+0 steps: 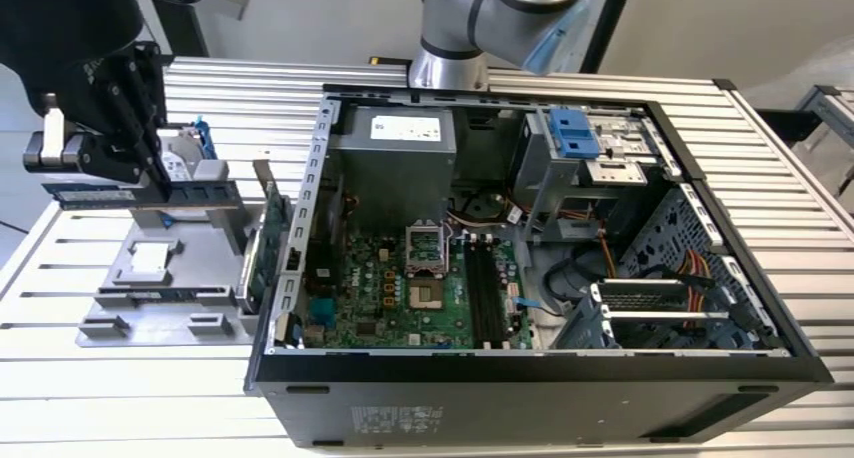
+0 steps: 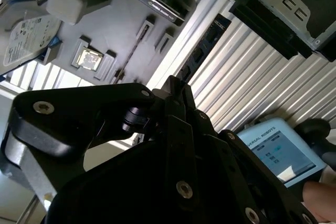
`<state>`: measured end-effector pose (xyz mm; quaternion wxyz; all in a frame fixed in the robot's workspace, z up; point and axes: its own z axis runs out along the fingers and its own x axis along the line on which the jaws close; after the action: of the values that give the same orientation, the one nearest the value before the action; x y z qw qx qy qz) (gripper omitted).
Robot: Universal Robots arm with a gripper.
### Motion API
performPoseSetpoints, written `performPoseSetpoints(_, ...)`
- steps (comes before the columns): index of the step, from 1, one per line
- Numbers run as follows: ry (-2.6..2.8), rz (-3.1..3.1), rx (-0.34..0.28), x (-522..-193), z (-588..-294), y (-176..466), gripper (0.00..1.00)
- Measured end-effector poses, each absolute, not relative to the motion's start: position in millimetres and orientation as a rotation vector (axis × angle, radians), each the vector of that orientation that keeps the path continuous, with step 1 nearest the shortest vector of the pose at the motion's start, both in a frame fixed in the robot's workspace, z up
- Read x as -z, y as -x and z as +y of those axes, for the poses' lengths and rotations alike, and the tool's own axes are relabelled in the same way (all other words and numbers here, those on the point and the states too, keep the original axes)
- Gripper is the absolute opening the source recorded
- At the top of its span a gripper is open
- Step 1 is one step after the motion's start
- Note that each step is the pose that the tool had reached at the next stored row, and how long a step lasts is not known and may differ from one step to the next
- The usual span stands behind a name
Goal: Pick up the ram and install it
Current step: 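Pick up the ram and move it above insertion slot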
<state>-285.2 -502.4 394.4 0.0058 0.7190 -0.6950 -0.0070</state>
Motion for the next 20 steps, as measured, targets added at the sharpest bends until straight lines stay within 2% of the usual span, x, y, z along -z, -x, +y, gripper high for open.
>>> performPoseSetpoints(20, -2.250, -2.175, 0.022, -394.5, -502.3, 275.5, 0.00)
